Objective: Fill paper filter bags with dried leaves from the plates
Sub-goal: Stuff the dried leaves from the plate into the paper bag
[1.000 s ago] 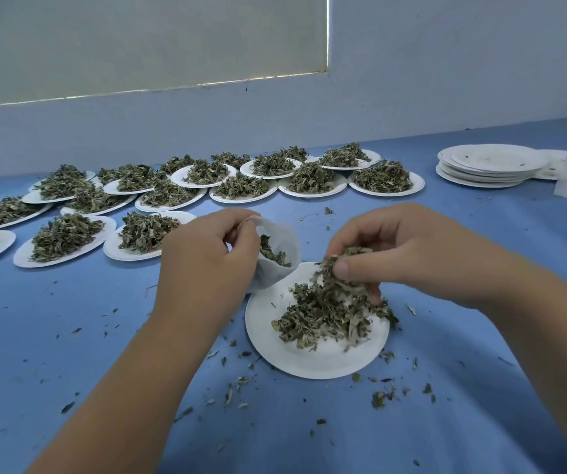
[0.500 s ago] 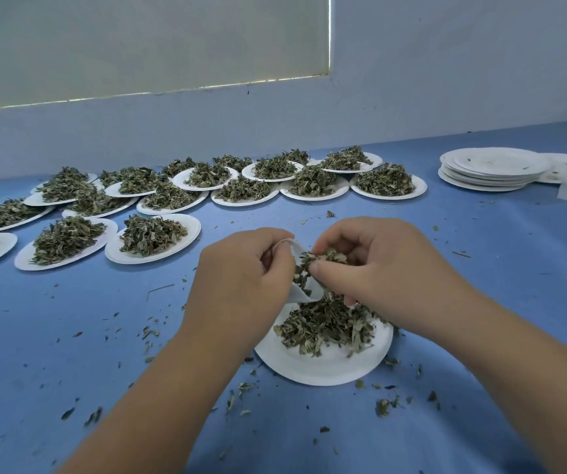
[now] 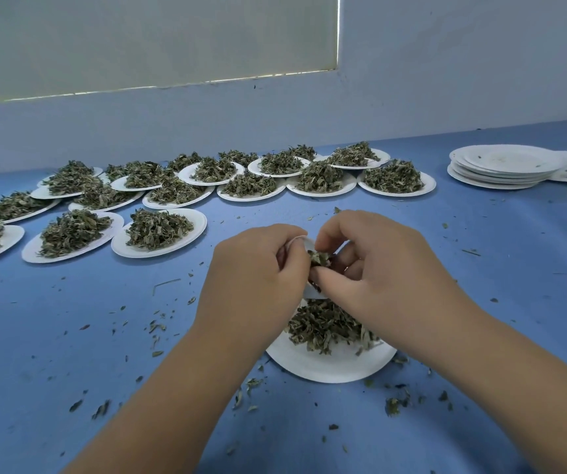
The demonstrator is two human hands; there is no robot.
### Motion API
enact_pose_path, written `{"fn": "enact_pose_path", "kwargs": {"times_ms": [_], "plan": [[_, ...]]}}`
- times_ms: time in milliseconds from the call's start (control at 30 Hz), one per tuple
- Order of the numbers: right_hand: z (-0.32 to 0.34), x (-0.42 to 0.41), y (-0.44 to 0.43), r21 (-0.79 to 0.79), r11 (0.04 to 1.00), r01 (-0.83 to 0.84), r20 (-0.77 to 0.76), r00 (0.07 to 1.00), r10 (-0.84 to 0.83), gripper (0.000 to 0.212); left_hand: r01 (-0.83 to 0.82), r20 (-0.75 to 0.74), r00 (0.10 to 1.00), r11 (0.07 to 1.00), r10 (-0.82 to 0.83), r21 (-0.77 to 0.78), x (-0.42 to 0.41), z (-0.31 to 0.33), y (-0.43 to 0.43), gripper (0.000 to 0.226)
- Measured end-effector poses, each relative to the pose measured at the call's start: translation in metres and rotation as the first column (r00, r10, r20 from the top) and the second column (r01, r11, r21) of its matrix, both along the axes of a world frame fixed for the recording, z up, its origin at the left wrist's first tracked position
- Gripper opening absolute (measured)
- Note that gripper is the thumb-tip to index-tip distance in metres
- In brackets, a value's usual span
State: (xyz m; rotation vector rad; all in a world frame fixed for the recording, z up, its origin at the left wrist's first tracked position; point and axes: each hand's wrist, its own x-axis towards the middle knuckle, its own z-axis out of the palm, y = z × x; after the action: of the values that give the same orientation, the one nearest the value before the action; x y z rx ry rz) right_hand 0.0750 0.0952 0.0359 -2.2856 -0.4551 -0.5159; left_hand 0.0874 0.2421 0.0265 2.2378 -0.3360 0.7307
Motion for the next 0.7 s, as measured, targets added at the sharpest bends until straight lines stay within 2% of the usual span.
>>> {"fn": "enact_pose_path", "kwargs": {"times_ms": [167, 367, 533, 600, 700], "plan": [[-0.0025, 0.0010, 0.0023, -0.131, 0.991, 0.020, 0.027, 0.999, -0.016, 0.013, 0.019, -0.030, 0.999, 1.000, -0.019, 0.007, 0.0002, -0.0008, -0.0010, 0.023], [0.0012, 0.0001, 0.0010, -0.009, 0.999, -0.036, 0.057, 0.998, 0.036, 0.016, 0.025, -0.038, 0.999, 1.000, -0.025, 0.004, -0.0001, -0.0001, -0.0003, 0.024], [-0.0022, 0.0002, 0.0035, -0.061, 0.997, -0.041, 0.044, 0.998, 0.044, 0.012, 0.035, -0.033, 0.999, 0.999, -0.035, 0.010, 0.0002, -0.0009, 0.0009, 0.023], [-0.0026, 0.0004, 0.0022, -0.016, 0.998, -0.060, 0.023, 0.998, 0.061, 0.015, 0.021, -0.015, 1.000, 1.000, -0.021, 0.004, 0.0009, -0.0005, 0.0015, 0.022], [0.0017, 0.0001, -0.0028, 0.148, 0.984, -0.098, -0.012, 0.995, 0.101, 0.025, 0.011, -0.002, 1.000, 0.997, -0.011, -0.074, 0.0015, 0.0010, 0.0031, 0.020]]}}
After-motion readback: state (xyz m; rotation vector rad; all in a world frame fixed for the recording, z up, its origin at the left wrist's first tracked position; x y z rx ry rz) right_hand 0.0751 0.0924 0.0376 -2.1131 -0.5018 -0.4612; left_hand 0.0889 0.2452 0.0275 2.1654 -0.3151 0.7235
